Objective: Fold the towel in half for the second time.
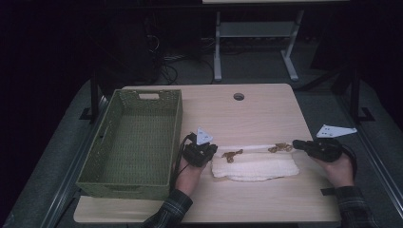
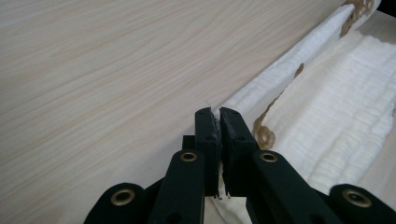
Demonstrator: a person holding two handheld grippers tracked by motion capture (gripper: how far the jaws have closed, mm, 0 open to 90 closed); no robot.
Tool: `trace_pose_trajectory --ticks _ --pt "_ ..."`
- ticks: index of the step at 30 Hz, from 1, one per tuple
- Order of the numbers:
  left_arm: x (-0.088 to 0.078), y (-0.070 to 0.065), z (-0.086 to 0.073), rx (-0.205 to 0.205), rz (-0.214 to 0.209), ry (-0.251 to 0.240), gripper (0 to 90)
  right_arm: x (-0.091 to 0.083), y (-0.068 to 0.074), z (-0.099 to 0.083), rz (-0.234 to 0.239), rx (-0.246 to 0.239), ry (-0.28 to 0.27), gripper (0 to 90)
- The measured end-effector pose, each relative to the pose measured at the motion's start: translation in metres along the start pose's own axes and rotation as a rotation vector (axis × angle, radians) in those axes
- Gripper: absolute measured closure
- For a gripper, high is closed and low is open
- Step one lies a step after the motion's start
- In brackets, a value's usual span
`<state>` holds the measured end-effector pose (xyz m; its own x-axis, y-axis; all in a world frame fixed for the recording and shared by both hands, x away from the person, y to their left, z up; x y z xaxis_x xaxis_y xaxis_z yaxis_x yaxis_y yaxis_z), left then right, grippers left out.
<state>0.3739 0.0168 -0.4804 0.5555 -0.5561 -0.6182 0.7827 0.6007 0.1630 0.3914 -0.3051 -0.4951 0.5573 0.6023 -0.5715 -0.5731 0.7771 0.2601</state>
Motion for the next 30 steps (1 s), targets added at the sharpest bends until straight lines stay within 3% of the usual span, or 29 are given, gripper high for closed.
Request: trace_pose_trajectory --ticks 21,27,30 --pt "-0.013 -0.022 -0.013 0.029 -0.008 0.049 85.9 -0.018 0.024 -0.031 0.026 -0.029 0.042 86.0" --pt "-0.014 -0.030 -0.019 0.048 -0.022 0.079 85.8 -0.021 0.028 -0.040 0.023 -0.035 0.065 85.6" --pt "-0.017 -0.034 -0.022 0.039 -0.034 0.090 85.3 -0.023 0.030 -0.044 0.033 -0.026 0.073 84.9"
Point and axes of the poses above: each handheld gripper's, and its own axes: x roughly forward along the jaws, z roughly out of its top, y roughly to its left, the point moved 9 cm from there along x, roughly forward along the jaws, and after that the axes turned 14 degrees about x, right-handed, at the moved point
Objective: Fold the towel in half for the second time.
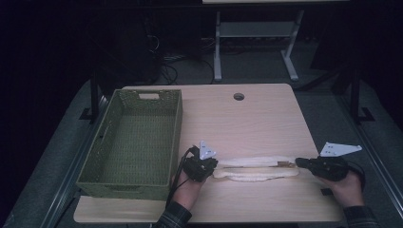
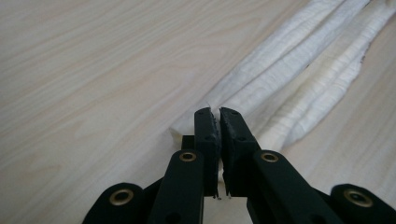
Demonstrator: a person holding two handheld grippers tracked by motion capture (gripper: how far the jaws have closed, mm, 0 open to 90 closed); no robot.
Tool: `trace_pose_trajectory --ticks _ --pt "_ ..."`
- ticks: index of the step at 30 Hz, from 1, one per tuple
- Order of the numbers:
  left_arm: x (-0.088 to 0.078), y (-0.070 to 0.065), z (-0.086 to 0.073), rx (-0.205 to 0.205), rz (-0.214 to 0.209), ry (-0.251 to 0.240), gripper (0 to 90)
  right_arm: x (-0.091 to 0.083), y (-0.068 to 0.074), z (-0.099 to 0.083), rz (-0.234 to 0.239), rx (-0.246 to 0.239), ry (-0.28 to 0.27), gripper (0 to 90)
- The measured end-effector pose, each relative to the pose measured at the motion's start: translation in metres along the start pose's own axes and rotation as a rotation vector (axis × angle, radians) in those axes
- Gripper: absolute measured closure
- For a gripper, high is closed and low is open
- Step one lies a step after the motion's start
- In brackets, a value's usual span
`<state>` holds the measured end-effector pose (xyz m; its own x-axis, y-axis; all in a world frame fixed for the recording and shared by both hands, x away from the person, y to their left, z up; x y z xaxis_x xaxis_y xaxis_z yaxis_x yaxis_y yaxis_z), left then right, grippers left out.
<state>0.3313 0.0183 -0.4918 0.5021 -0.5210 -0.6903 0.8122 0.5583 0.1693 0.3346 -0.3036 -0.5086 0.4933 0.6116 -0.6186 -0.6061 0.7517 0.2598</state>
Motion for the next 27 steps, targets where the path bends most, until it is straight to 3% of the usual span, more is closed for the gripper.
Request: trace_pose_trajectory --ticks 5,10,16,21,27 --pt "-0.008 -0.009 0.003 -0.010 -0.025 -0.026 80.4 -0.008 0.006 -0.001 0.016 -0.007 -0.026 78.9" --pt "-0.010 -0.010 0.014 -0.007 -0.024 -0.055 80.5 -0.012 0.011 0.008 0.025 -0.006 -0.067 82.1" --pt "0.002 -0.008 0.006 -0.024 -0.061 -0.034 84.2 0.002 0.012 -0.001 0.029 0.003 0.016 87.2" --pt "0.020 -0.013 -0.006 -0.041 -0.118 0.022 84.2 0.009 0.007 -0.014 0.026 0.027 0.078 88.2" --pt "0.023 -0.025 -0.020 0.021 -0.171 0.102 84.8 0.010 0.006 -0.023 0.020 0.024 0.116 89.8"
Point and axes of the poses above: each handheld gripper's, and its own axes: x roughly forward along the jaws, z roughly out of its top, y roughly to its left, the point moved 9 cm from there along x, roughly forward along the jaws, and after that the axes turned 14 degrees about x, right-handed, at the moved point
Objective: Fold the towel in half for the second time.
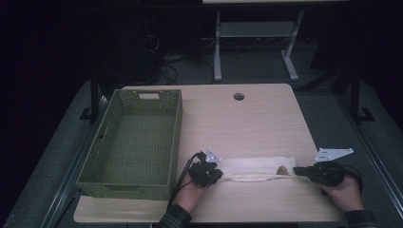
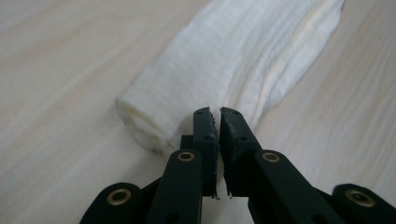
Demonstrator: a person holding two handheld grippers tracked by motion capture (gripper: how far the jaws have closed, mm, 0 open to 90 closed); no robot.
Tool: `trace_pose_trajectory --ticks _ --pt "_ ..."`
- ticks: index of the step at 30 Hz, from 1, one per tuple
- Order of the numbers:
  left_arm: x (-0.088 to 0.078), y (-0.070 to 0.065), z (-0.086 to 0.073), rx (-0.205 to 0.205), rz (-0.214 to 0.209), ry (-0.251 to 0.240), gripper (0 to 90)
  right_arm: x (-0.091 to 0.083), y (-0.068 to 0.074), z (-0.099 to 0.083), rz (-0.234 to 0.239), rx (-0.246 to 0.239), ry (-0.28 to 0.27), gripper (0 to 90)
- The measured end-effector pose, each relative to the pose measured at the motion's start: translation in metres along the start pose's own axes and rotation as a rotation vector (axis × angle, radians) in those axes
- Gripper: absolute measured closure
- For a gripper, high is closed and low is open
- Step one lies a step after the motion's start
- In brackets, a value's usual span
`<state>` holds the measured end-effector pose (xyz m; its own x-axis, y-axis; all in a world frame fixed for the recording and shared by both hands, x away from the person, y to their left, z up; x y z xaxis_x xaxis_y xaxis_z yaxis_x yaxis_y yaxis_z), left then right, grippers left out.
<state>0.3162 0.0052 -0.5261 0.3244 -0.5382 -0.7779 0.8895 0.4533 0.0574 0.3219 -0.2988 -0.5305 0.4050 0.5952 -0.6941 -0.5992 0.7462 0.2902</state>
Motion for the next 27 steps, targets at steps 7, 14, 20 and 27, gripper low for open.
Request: trace_pose_trajectory --ticks 7,14,20,27 --pt "0.000 0.001 -0.002 0.022 0.001 0.017 86.1 0.001 0.001 -0.001 -0.043 -0.005 0.026 90.0" --pt "0.000 0.000 -0.002 0.030 0.013 0.018 86.1 0.005 -0.008 0.006 -0.071 -0.009 0.014 90.0" --pt "-0.002 -0.007 0.003 0.007 -0.018 -0.005 79.2 0.014 -0.020 0.021 -0.106 -0.018 0.000 90.0" --pt "-0.013 0.000 0.015 -0.005 0.006 -0.103 68.7 0.028 -0.037 0.042 -0.108 0.000 -0.024 90.0"
Point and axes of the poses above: each handheld gripper's, and its own axes: x roughly forward along the jaws, z roughly out of its top, y roughly to its left, the point moved 9 cm from there along x, roughly forward along the jaws, and after that the axes turned 14 degrees about x, right-handed, at the moved point
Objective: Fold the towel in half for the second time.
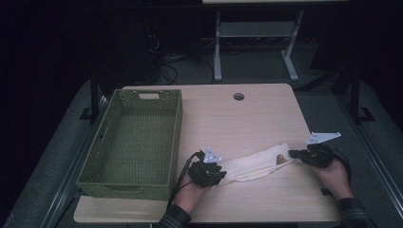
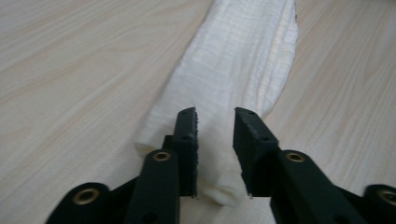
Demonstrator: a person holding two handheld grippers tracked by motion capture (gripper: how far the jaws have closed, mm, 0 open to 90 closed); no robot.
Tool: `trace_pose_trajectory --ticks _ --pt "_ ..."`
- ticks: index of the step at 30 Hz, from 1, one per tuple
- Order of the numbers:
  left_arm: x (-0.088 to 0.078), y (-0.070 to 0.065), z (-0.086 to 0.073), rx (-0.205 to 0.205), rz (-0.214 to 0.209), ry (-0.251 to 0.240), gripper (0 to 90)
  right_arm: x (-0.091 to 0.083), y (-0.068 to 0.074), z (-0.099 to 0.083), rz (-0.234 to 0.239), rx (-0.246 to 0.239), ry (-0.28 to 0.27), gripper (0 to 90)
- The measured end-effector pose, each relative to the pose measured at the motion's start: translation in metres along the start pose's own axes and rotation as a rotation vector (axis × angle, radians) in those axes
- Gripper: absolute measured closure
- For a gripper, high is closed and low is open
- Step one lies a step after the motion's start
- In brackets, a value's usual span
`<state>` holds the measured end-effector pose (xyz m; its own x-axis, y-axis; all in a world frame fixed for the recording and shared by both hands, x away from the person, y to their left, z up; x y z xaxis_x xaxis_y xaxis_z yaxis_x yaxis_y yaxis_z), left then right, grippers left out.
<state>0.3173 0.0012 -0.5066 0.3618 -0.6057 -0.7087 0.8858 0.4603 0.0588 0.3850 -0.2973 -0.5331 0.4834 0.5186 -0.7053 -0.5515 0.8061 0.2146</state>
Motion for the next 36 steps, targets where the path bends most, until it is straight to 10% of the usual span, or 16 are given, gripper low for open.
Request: trace_pose_trajectory --ticks 13,18,30,36 --pt "0.002 0.010 -0.003 -0.004 0.017 -0.008 52.4 0.046 -0.016 0.051 -0.037 0.015 -0.037 90.0" --pt "0.006 0.013 -0.002 -0.017 0.018 -0.011 52.7 0.039 -0.012 0.056 -0.031 0.005 -0.074 85.6" --pt "0.016 0.034 0.012 0.018 0.052 -0.014 88.1 0.015 0.004 0.044 0.011 0.008 -0.091 71.2" --pt "0.031 0.030 0.007 0.056 0.013 0.052 89.7 0.012 0.007 0.045 0.021 0.019 -0.107 63.8"
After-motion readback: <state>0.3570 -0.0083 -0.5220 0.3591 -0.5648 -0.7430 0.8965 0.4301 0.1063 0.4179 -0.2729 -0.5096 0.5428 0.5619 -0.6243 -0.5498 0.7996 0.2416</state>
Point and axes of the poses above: each handheld gripper's, and its own axes: x roughly forward along the jaws, z roughly out of its top, y roughly to its left, the point moved 9 cm from there along x, roughly forward along the jaws, and after that the axes turned 14 degrees about x, right-handed, at the moved point
